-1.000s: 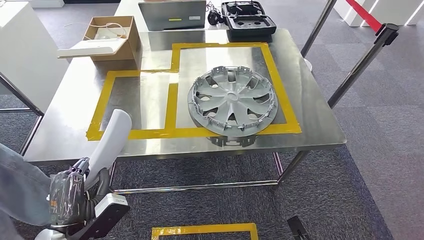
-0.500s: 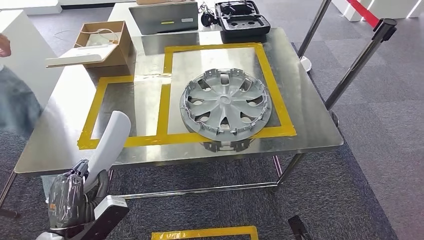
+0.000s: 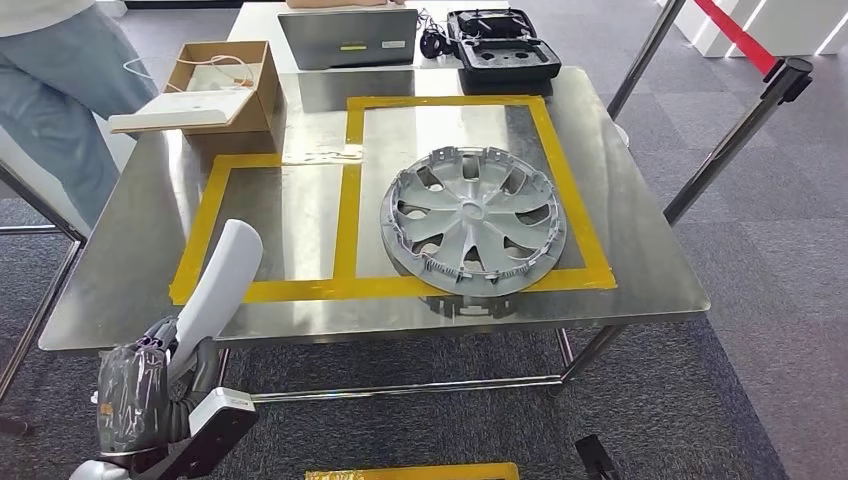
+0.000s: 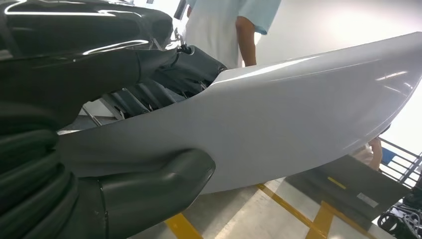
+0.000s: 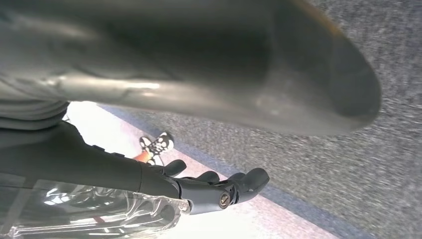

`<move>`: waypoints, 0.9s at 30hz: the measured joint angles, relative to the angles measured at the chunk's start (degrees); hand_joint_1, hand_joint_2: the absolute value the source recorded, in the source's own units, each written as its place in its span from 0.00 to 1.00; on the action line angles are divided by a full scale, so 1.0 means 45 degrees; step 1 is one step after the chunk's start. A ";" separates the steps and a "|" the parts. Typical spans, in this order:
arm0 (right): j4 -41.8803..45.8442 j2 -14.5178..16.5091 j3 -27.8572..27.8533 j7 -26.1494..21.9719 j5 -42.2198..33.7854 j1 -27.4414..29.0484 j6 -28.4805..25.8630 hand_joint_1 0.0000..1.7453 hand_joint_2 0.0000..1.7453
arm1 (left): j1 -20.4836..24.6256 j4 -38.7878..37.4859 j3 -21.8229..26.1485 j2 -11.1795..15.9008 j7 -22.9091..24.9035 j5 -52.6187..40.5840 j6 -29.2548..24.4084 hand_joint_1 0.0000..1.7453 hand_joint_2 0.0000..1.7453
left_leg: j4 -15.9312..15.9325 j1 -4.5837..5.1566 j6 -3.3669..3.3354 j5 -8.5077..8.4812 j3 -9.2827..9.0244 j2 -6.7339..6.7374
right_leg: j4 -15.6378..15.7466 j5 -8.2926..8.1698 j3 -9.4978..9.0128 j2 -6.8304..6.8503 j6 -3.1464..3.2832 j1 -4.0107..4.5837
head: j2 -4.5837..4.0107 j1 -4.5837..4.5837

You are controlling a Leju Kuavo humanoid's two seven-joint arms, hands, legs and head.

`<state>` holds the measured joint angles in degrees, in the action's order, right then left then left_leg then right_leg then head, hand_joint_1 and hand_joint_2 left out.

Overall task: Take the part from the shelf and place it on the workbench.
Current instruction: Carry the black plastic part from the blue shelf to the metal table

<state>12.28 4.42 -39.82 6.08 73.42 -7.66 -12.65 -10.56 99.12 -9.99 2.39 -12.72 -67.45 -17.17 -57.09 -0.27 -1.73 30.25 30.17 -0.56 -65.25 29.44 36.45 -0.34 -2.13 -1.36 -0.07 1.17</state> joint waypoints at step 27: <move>0.0000 0.0017 0.0004 0.0036 0.0148 -0.0017 0.0011 0.00 0.00 | 0.0005 -0.0038 0.0013 -0.0019 -0.0036 0.0165 0.0055 1.00 1.00 | -0.0031 -0.0039 -0.0056 -0.0285 0.0402 0.0027 | -0.2074 0.1436 0.0786 -0.0025 -0.0156 -0.0010 | 0.0000 0.0017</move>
<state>12.28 4.50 -39.80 6.24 74.08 -7.74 -12.60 -10.54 98.95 -9.93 2.30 -12.88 -66.71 -16.92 -57.23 -0.45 -1.99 28.97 31.98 -0.43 -74.58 35.90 39.99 -0.45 -2.83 -1.41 -0.07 1.25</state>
